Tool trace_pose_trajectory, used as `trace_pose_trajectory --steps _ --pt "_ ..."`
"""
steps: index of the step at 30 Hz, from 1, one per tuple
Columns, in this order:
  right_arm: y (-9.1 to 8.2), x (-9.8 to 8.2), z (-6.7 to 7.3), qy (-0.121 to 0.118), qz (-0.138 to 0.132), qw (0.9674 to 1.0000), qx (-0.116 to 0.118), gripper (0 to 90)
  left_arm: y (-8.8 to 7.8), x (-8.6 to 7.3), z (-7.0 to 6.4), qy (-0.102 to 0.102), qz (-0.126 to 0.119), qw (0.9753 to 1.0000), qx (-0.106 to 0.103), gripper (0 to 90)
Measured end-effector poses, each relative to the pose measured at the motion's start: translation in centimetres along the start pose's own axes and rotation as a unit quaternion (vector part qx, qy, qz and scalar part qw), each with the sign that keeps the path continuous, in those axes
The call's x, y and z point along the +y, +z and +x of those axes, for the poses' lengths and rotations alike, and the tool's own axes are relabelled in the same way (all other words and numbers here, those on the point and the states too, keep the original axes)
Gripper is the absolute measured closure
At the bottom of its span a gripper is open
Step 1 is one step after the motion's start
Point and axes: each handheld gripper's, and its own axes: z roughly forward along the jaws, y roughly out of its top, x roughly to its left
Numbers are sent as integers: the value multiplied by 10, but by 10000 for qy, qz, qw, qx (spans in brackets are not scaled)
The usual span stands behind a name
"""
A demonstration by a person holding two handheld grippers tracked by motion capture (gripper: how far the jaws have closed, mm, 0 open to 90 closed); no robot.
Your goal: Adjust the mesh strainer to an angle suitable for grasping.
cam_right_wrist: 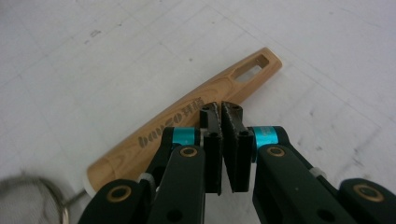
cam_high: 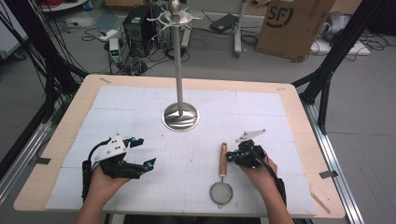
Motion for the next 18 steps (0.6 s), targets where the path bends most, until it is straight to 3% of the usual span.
trace_pose_trajectory --steps 18 --pt "13 21 28 -470 142 9984 272 867 -2 1 1 -17 -23 10000 2 175"
